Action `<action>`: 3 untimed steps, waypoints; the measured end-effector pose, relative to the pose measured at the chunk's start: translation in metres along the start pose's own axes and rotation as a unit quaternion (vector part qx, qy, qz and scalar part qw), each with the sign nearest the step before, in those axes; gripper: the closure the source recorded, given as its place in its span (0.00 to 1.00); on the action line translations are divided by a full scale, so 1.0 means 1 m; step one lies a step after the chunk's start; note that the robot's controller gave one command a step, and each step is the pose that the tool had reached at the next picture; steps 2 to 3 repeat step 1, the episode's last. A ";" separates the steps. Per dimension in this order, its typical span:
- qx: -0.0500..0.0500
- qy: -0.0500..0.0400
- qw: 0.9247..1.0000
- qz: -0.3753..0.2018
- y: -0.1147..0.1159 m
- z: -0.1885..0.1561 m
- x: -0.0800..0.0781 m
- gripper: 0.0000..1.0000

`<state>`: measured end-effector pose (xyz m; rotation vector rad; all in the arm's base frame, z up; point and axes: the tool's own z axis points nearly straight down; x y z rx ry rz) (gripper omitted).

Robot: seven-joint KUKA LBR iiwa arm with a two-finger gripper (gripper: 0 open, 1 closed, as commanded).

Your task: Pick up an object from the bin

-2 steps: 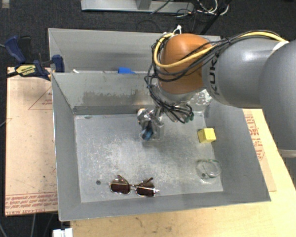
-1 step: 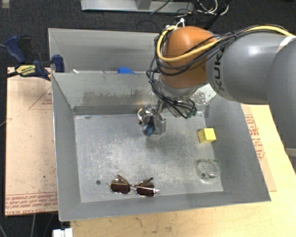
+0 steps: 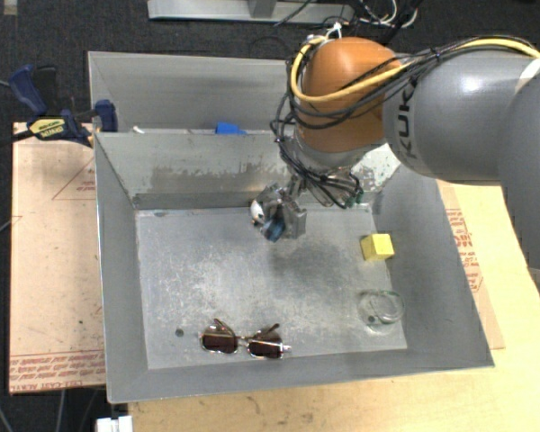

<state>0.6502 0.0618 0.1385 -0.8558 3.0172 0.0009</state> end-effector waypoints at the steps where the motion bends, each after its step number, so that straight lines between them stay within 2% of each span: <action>1: 0.001 -0.002 1.000 0.000 0.000 -0.010 -0.001 1.00; 3: 0.001 -0.002 1.000 0.000 0.000 -0.010 -0.001 1.00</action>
Offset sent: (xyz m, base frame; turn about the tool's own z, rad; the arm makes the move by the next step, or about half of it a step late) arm 0.0001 0.0001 0.0563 0.0000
